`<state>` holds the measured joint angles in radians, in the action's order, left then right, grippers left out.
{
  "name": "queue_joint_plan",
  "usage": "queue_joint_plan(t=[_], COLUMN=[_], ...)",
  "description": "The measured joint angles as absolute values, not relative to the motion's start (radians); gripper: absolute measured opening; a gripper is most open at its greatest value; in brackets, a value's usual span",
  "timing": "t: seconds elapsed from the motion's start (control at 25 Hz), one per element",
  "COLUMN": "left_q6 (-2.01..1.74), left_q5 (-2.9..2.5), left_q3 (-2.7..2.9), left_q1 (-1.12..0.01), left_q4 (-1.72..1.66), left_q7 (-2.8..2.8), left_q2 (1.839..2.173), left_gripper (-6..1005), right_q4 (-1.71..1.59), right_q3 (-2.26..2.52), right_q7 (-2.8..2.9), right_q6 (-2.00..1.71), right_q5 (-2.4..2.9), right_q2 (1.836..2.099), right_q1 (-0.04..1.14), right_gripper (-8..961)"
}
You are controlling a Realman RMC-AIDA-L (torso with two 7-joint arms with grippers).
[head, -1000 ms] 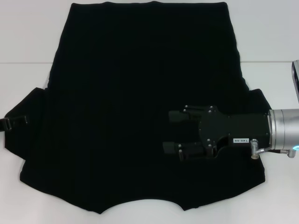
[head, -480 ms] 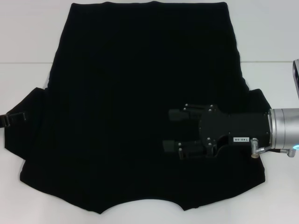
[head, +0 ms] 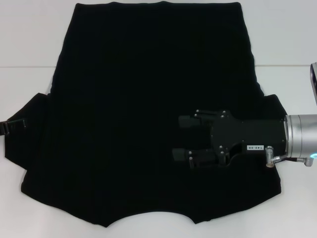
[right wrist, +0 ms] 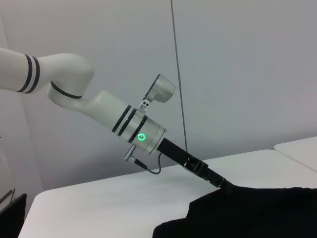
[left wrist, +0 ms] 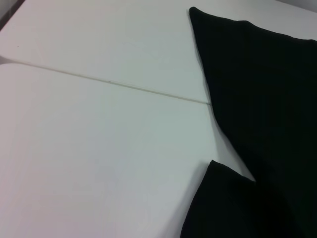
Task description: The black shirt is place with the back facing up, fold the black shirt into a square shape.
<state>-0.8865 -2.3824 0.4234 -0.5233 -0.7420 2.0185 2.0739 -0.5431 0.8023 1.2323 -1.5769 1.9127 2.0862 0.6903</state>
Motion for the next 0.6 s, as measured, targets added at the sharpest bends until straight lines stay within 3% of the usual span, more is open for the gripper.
queue_joint_plan(t=[0.6], left_q6=[-0.885], left_q5=[-2.384], left_q3=[0.423], left_q1=[-0.523], left_q4=[-0.738], left_q7=[2.014], left_q2=[2.077], left_gripper=[843], right_q4=[-0.543], right_q3=[0.802], right_q7=[1.233], right_q6=[-1.577], right_q5=[1.911], right_q2=[2.086], right_q1=[0.692], right_gripper=[831])
